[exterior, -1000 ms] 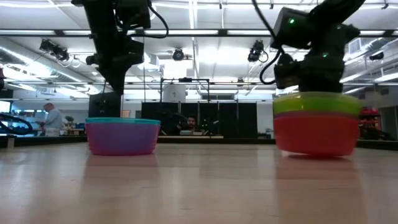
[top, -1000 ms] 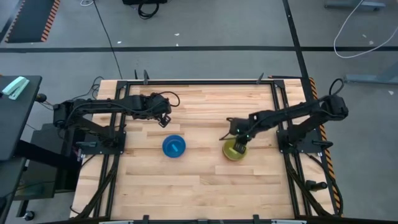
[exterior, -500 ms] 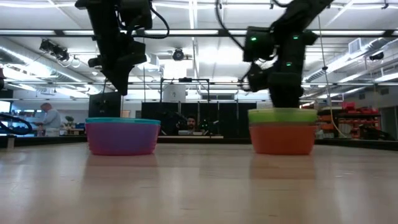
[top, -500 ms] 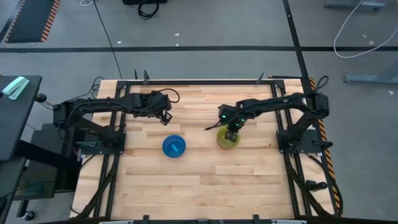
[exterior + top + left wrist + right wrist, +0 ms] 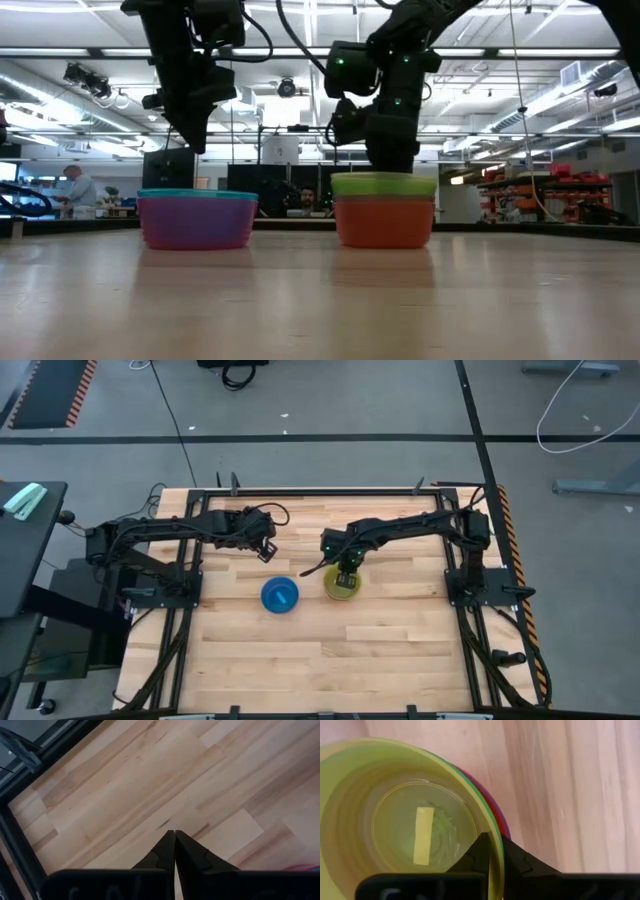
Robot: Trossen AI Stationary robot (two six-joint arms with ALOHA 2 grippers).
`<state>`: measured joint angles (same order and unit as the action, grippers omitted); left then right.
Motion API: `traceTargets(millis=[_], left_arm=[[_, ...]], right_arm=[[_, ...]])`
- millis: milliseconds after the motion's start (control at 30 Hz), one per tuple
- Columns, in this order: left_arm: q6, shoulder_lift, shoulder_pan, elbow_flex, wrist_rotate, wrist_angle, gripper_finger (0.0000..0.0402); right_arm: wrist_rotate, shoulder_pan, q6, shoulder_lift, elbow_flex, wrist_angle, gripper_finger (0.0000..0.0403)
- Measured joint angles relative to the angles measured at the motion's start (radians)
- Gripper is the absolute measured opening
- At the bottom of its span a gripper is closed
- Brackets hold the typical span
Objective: Nest bowls inside each other
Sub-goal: Stack the middle stacked bowls on the right stacked bowls, then stack the left stacked bowls on the right stacked bowls
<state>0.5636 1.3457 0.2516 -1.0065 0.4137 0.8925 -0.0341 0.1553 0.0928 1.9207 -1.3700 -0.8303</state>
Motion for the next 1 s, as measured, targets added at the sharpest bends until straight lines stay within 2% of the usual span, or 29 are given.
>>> traceTargets(millis=[600, 900, 1000], left_arm=[[0.0, 0.0, 0.0, 0.0, -0.026, -0.002, 0.0039], [0.0, 0.003, 0.0, 0.0, -0.029, -0.001, 0.0035], [0.0, 0.013, 0.0, 0.0, -0.08, -0.003, 0.0038]], right_arm=[[-0.011, -0.027, 0.062, -0.083, 0.011, -0.042, 0.0107], [-0.006, -0.027, 0.051, -0.095, 0.009, -0.054, 0.0116], [0.015, -0.025, 0.038, -0.12, 0.009, -0.071, 0.0115]])
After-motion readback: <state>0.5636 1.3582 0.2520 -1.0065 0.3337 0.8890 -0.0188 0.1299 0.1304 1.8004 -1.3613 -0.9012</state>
